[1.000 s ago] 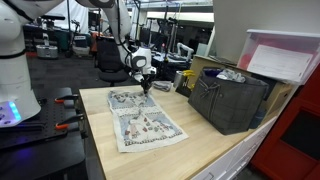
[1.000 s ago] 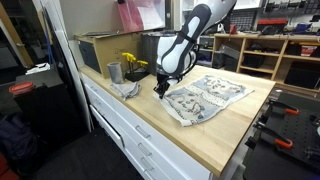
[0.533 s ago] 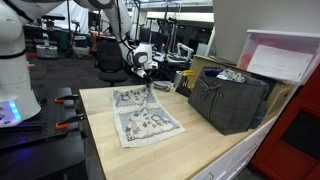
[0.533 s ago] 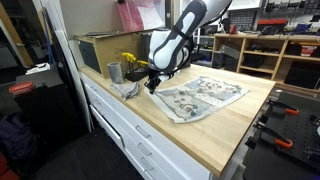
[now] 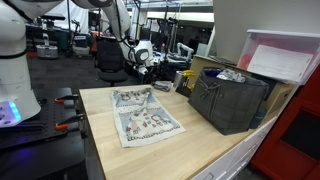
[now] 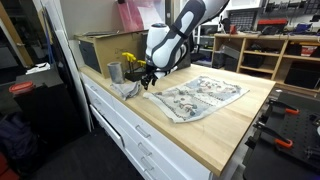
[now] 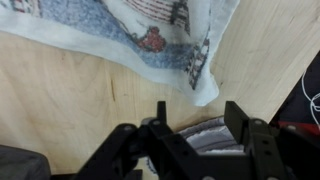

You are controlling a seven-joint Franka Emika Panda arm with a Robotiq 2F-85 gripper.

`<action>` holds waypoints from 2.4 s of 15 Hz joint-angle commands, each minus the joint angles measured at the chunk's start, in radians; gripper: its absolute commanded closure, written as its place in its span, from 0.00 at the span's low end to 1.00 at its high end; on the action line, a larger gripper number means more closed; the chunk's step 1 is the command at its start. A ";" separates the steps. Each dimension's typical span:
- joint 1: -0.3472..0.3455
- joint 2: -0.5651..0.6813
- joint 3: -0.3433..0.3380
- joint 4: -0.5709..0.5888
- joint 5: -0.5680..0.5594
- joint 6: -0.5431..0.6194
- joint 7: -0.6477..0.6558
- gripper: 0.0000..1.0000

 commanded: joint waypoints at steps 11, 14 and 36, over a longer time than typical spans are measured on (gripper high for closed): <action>-0.172 -0.191 0.120 -0.228 0.085 -0.101 0.002 0.00; -0.160 -0.174 0.121 -0.220 0.084 -0.099 0.005 0.00; -0.358 -0.669 -0.008 -0.539 -0.087 -0.398 -0.239 0.00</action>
